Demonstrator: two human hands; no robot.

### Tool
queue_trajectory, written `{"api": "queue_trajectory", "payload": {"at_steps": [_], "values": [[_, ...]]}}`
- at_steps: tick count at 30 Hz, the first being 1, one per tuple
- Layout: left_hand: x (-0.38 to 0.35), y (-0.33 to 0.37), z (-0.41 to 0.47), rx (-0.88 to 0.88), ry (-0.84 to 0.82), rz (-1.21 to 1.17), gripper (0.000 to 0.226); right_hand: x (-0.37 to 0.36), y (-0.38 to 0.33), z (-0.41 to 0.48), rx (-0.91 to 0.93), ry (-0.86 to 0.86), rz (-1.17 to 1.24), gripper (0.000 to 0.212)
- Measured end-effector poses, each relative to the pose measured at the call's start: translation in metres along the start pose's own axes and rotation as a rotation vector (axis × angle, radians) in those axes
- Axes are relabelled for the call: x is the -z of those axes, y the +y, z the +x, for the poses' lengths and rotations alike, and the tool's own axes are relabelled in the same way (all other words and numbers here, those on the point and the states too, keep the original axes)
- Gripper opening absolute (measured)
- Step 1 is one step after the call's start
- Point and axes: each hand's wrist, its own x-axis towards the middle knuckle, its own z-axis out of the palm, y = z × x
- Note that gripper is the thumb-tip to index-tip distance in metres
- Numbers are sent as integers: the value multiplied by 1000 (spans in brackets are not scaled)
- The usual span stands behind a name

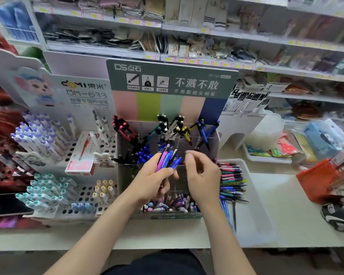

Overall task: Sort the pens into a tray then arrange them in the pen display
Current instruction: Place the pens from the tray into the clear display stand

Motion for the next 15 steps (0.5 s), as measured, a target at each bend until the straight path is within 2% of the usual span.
{"api": "queue_trajectory", "payload": {"at_steps": [2,5,8,10,13,15], "values": [[2,0,-2,-15,-9,4,17,-7,-12,-9,-149,-175,217,19],[6,0,-7,-6,7,42,12,-16,-13,-15,-207,-202,328,13],[10,1,-13,-11,41,63,7,-21,-15,-14,-167,-235,309,5],[14,0,-14,-20,130,82,4,-27,-24,-14,-96,-118,326,10],[26,-11,-12,-33,362,176,4,-36,-36,-10,-6,208,377,13],[34,-19,-14,-27,522,191,5,-41,-37,-4,122,238,275,13]]}}
